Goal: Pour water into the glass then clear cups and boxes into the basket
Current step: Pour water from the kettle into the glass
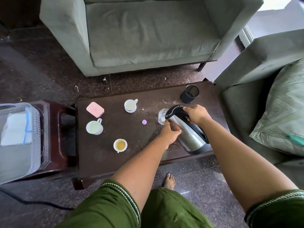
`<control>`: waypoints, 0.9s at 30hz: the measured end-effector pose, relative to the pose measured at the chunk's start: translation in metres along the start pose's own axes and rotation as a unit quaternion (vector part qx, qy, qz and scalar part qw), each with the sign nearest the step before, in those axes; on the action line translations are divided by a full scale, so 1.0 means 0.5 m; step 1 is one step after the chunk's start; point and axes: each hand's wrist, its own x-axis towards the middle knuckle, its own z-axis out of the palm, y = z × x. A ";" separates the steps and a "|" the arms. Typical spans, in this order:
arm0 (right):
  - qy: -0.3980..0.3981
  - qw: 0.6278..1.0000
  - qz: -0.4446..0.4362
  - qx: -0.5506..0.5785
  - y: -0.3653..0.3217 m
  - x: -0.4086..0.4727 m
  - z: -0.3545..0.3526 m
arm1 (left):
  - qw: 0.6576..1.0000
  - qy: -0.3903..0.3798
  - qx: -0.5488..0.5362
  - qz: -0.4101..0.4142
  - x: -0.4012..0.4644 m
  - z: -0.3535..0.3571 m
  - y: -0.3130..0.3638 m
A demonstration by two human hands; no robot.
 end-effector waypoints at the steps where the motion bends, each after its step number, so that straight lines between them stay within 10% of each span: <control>1: 0.000 1.000 0.001 0.001 0.001 -0.001 0.000 | 1.000 0.000 0.000 0.000 0.000 0.000 0.000; 27: 0.001 1.000 -0.009 0.027 -0.007 -0.041 -0.017 | 1.000 -0.001 0.008 0.017 -0.019 0.002 -0.007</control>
